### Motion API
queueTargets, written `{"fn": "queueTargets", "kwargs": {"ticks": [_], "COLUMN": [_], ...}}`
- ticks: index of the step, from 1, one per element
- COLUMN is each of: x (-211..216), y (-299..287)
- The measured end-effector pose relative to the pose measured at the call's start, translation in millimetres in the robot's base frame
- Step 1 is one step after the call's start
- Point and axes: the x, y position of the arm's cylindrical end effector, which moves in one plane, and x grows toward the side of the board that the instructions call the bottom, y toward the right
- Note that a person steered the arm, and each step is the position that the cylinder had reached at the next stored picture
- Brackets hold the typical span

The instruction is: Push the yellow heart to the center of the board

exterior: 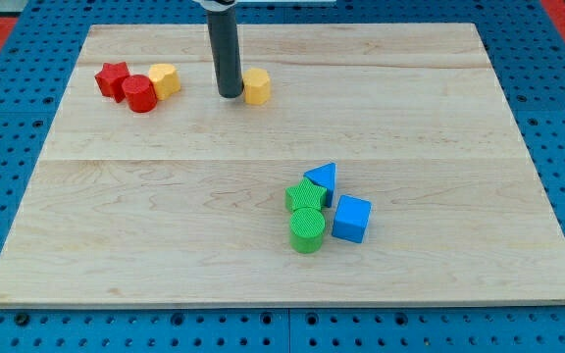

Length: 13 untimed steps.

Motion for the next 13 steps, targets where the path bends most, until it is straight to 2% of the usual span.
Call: {"fn": "queueTargets", "kwargs": {"ticks": [2,3,4,5,7,9,10,13], "x": [-14.9,-57.7,-70.9,-60.2,-40.0,-39.8,-66.8,-72.9], "y": [-12.7,-19.8,-73.1,-103.7,-49.3,-33.6,-42.0,-75.6]}}
